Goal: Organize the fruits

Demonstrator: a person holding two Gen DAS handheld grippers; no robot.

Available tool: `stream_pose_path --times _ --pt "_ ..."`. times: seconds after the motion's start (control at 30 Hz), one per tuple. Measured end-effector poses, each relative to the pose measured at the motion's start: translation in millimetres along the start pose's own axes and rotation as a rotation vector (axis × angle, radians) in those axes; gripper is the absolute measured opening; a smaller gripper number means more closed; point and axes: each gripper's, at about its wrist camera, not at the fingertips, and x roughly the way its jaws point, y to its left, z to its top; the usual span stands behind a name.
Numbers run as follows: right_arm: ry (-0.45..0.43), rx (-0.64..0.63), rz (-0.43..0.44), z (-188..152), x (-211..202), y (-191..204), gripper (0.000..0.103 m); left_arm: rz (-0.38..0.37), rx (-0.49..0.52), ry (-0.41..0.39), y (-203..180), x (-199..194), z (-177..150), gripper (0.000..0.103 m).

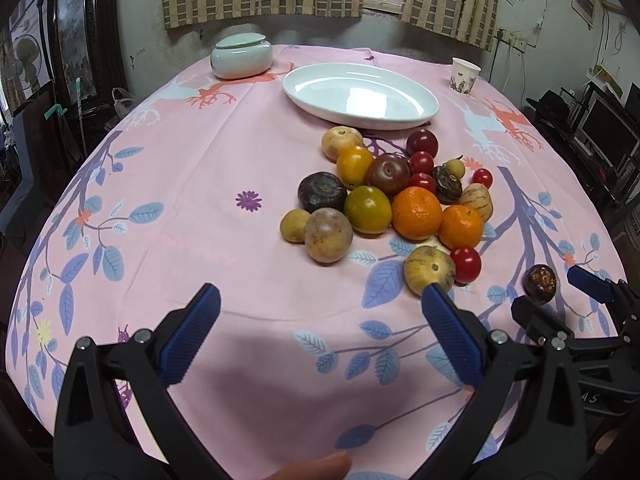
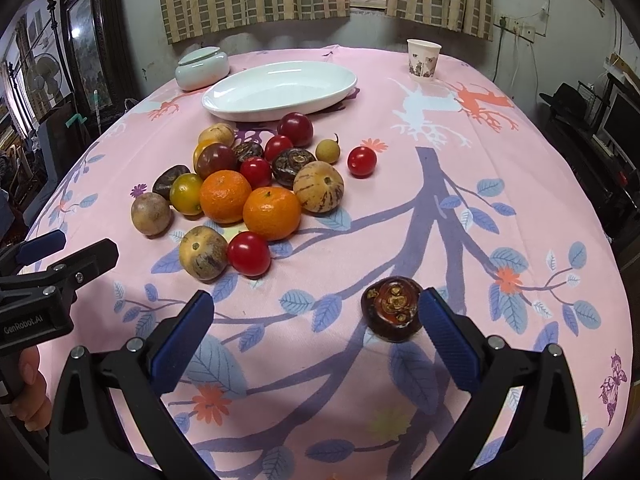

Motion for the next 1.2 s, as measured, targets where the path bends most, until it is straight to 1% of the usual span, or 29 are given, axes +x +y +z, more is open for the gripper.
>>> stream_pose_path --times 0.37,0.83,0.93,0.97,1.03,1.13,1.2 --pt "0.006 0.004 0.006 0 0 -2 0.102 -0.006 0.0 -0.009 0 -2 0 0.101" --pt "0.012 0.002 0.005 -1 2 -2 0.102 -0.019 -0.008 0.01 2 4 1 0.101" --pt "0.013 0.0 0.003 -1 3 -2 0.102 -0.012 -0.008 0.014 1 6 1 0.101" --pt "0.013 -0.003 -0.003 -1 3 -2 0.102 -0.029 -0.005 0.02 2 7 1 0.101" --pt "0.004 -0.021 -0.027 -1 3 -1 0.102 -0.067 0.007 0.041 2 11 2 0.101" --pt "-0.015 -0.096 -0.041 0 -1 0 0.102 -0.064 0.059 0.049 1 18 1 0.101" --pt "-0.015 -0.153 -0.045 0 -2 2 0.102 -0.069 0.071 0.048 6 22 1 0.101"
